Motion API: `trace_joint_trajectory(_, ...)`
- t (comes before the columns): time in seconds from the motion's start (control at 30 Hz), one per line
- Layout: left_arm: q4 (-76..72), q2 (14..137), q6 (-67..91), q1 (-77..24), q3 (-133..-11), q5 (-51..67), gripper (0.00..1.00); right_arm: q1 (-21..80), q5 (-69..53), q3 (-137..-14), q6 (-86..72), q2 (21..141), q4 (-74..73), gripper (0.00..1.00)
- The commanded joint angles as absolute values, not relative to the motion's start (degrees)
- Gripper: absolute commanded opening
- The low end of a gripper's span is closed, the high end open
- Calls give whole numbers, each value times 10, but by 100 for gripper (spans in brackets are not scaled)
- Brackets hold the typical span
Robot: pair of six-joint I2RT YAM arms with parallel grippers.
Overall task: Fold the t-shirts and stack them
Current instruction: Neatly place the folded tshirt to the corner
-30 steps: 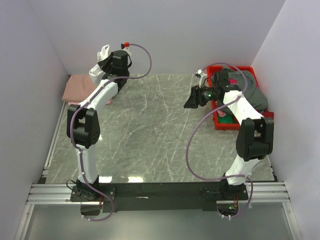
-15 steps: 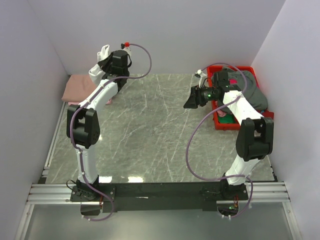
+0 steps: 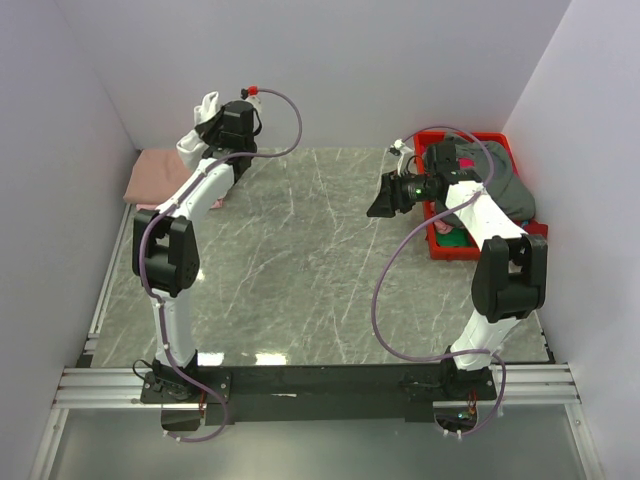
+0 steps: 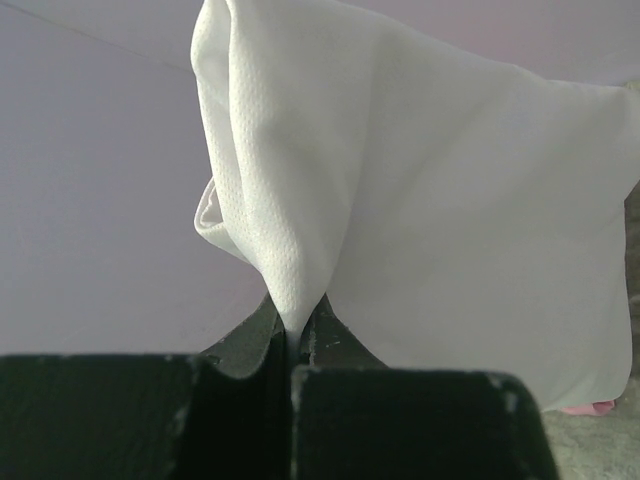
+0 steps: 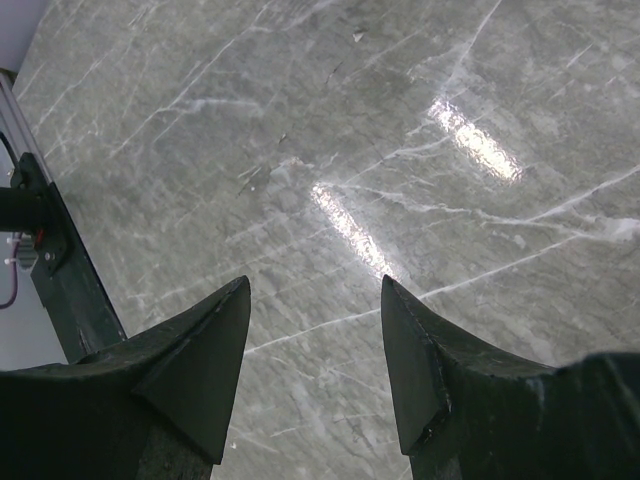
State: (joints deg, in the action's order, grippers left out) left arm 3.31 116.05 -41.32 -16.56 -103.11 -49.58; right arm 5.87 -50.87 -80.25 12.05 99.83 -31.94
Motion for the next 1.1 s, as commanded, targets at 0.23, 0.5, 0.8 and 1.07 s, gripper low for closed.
trace_joint_trajectory(0.23, 13, 1161, -399, -134, -1045, -478, 0, 64, -523, -809, 128, 1003, -323, 62)
trace_joint_trajectory(0.5, 4, 1208, -403, -117, -1077, -472, 0, 65, -526, -809, 129, 1008, -324, 62)
trace_joint_trajectory(0.8, -22, 1253, -403, -94, -1095, -468, 0, 67, -527, -811, 130, 1018, -330, 62)
trace_joint_trajectory(1.07, -35, 1279, -402, -69, -1126, -458, 0, 69, -527, -814, 132, 1023, -332, 62)
